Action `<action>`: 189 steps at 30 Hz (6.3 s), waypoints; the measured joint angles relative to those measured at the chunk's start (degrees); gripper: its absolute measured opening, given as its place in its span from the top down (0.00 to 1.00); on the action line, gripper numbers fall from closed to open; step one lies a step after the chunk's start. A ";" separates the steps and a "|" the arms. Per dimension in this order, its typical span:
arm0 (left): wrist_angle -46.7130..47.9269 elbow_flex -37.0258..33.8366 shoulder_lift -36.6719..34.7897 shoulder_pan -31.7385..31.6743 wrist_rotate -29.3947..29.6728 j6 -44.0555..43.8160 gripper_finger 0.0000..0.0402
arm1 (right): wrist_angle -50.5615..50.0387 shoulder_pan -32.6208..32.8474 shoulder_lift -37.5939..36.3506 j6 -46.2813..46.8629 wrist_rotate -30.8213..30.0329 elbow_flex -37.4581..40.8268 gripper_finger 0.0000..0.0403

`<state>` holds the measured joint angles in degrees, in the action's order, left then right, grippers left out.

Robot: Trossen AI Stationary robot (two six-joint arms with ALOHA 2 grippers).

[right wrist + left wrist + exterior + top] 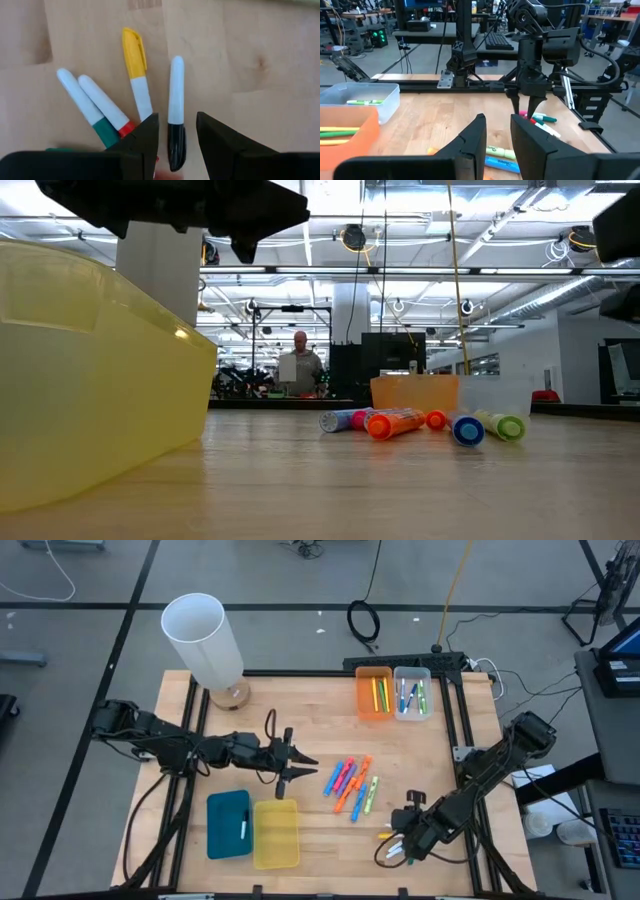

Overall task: Pick & Place Markers
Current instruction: Put the white and black highlighter pen into the blue bin, then put the white and yellow highlighter pen into the blue bin

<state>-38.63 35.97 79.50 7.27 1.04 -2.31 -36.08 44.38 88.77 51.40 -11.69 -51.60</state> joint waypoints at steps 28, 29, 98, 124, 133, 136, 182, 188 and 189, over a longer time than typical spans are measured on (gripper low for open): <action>4.22 0.02 -0.02 -0.07 0.57 -1.07 0.77 | 8.02 -1.78 -0.11 -8.93 2.65 11.05 0.95; 4.22 0.02 0.00 -0.07 0.57 -1.14 0.77 | 8.04 -2.04 -0.11 -9.03 2.52 11.05 0.95; -10.06 20.57 21.57 6.51 4.39 20.72 0.37 | 74.13 -17.73 -13.99 -69.92 -15.05 14.48 0.95; -11.14 20.50 21.57 4.98 -4.60 20.63 0.91 | 75.19 -17.77 -13.75 -69.59 -14.42 14.41 0.95; -7.84 20.44 19.45 5.93 -2.69 18.30 0.90 | 72.31 -18.03 -13.73 -65.06 -13.83 14.37 0.81; -1.74 20.52 15.01 7.81 2.48 16.63 0.90 | 72.00 -18.05 -13.68 -62.44 -13.92 14.37 0.75; 96.71 20.50 7.43 50.95 24.68 -128.01 0.67 | 74.84 -18.14 -18.91 -68.53 -13.78 14.43 0.69; 96.74 20.50 7.43 50.87 25.53 -122.95 0.48 | 74.80 -18.14 -18.91 -68.41 -13.76 14.43 0.69; 96.73 20.50 7.38 50.84 26.87 -121.75 0.46 | 74.80 -18.14 -18.91 -68.41 -13.76 14.43 0.69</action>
<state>58.10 56.47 86.88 58.11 27.91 -124.05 38.72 26.24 69.87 -17.02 -25.45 -37.17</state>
